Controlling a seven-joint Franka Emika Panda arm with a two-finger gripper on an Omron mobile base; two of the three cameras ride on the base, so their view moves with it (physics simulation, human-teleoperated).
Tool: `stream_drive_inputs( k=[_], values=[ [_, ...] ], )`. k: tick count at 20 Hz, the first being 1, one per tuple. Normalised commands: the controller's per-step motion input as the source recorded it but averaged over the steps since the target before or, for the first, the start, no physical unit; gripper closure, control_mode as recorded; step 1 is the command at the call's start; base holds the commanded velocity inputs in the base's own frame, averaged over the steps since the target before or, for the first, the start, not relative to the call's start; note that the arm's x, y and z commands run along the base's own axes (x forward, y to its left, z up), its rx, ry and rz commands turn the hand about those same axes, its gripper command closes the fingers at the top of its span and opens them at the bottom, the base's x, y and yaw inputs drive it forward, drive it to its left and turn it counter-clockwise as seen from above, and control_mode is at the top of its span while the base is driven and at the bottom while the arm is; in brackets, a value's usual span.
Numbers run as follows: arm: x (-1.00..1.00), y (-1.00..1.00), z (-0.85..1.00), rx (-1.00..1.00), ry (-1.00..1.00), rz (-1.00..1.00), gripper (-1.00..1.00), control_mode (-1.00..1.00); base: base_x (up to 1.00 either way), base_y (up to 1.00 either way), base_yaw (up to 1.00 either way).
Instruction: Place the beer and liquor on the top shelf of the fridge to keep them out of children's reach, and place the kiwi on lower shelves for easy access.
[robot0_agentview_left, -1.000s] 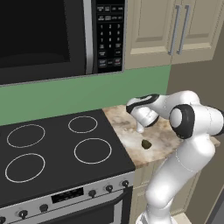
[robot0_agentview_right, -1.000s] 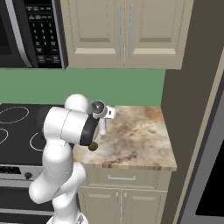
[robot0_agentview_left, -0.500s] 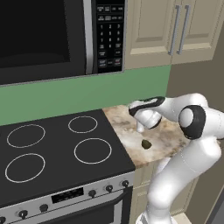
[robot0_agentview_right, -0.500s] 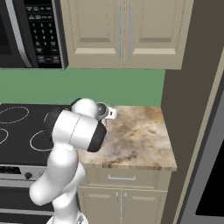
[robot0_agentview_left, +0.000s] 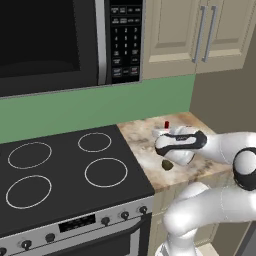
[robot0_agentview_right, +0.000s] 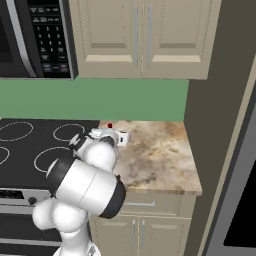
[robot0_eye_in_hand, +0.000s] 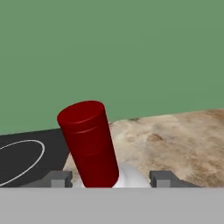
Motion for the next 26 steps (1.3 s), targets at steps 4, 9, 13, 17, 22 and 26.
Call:
stream_drive_inputs(
  k=[4,9,13,17,22,26],
  values=[
    [-0.43,0.0,1.0,-0.05,0.0,0.0,1.0,-1.0,0.0,0.0,0.0],
    [-0.29,0.0,1.0,-0.09,0.0,0.0,1.0,-1.0,0.0,0.0,0.0],
    [-0.32,0.0,1.0,-0.13,0.02,0.0,1.0,-1.0,0.0,0.0,0.0],
    [-0.61,0.0,0.81,-0.15,0.17,0.0,1.0,-1.0,0.0,0.0,0.0],
    [-0.71,0.0,0.05,-0.1,0.19,0.0,1.0,-1.0,0.0,0.0,0.0],
    [-0.65,0.0,0.0,0.02,0.13,0.0,1.0,-1.0,0.0,0.0,0.0]
  ],
)
